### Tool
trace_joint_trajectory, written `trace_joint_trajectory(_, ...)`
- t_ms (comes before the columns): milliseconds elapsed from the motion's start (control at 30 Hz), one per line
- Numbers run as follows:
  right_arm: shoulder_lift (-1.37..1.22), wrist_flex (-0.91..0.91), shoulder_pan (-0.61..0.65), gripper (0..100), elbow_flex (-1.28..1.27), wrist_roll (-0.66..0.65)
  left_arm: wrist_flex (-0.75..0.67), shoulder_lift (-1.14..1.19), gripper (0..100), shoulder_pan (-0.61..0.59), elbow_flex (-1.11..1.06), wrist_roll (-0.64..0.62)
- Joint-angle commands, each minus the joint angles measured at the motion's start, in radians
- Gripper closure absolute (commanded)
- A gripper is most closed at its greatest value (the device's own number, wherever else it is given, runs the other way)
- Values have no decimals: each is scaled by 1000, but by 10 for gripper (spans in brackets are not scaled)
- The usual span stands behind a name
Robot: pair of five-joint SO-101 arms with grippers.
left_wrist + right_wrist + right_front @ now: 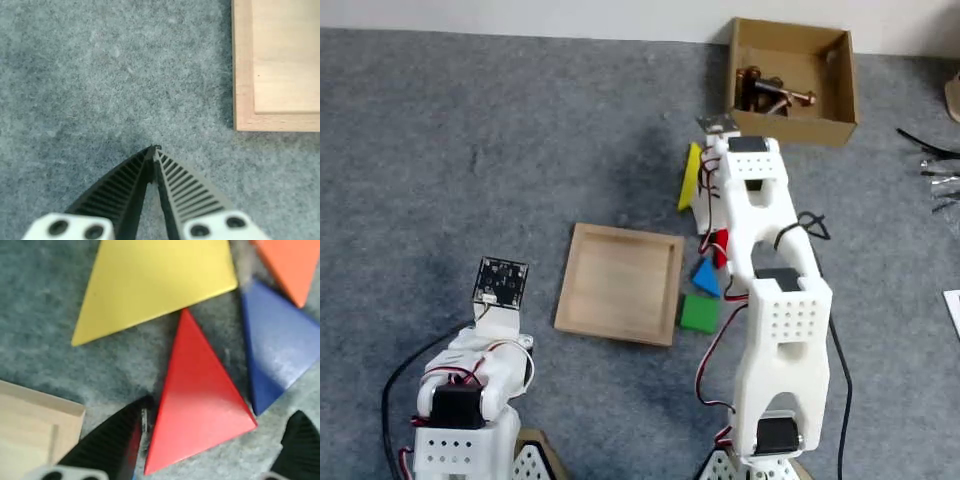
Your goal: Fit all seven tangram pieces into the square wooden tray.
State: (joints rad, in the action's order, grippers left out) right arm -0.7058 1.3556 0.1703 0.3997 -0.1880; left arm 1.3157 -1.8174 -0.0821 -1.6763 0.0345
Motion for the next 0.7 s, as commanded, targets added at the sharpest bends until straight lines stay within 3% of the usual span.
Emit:
trace_joint_trajectory(0,5,-12,-8,602,25,-12,3,-5,995,-10,-19,9)
trace_joint_trajectory(200,2,-12,4,604,24,-11,3,-5,995,-10,-19,9)
trace_joint_trajectory(667,1,-12,38,746,24,-3,3,-5,995,-10,-19,9)
